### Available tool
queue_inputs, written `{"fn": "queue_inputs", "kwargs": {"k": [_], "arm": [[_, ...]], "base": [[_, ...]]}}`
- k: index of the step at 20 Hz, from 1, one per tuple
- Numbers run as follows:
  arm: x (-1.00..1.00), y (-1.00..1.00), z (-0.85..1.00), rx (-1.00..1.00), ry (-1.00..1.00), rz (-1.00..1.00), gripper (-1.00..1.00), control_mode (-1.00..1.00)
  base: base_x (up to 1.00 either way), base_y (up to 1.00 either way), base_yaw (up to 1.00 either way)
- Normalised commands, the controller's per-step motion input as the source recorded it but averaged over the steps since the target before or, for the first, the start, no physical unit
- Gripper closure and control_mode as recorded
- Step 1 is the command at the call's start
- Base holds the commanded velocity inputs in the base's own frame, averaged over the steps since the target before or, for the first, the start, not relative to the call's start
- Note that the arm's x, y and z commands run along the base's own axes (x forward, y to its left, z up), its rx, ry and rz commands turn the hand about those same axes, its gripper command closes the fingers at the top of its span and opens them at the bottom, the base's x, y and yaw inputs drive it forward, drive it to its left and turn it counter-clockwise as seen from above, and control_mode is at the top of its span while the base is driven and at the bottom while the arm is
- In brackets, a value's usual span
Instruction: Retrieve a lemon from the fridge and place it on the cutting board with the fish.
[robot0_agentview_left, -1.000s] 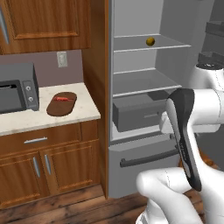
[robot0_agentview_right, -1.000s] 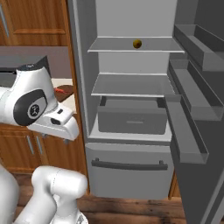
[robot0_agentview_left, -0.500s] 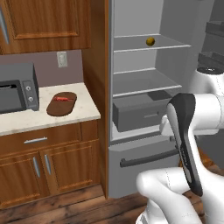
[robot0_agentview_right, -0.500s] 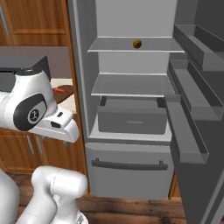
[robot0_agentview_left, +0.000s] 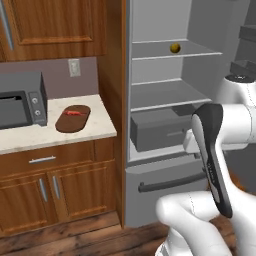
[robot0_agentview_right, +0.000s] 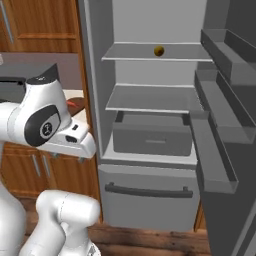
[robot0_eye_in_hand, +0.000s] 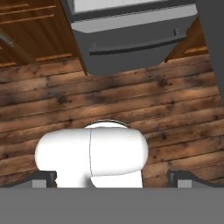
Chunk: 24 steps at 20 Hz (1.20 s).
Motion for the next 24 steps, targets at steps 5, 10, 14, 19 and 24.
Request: {"fn": "queue_inputs", "kwargs": {"k": [5, 10, 14, 19, 24], "arm": [[0.0, 0.0, 0.0, 0.0, 0.0, 0.0, -1.0, 1.0], [0.0, 0.0, 0.0, 0.0, 0.0, 0.0, -1.0, 1.0], [0.0, 0.0, 0.0, 0.0, 0.0, 0.0, -1.0, 1.0], [0.0, 0.0, 0.0, 0.0, 0.0, 0.0, -1.0, 1.0], [0.0, 0.0, 0.0, 0.0, 0.0, 0.0, -1.0, 1.0]], "base": [[0.34, -0.25, 0.18], [0.36, -0.36, 0.03], [0.46, -0.33, -0.04], [0.44, -0.17, -0.04], [0.61, -0.23, -0.04]]}}
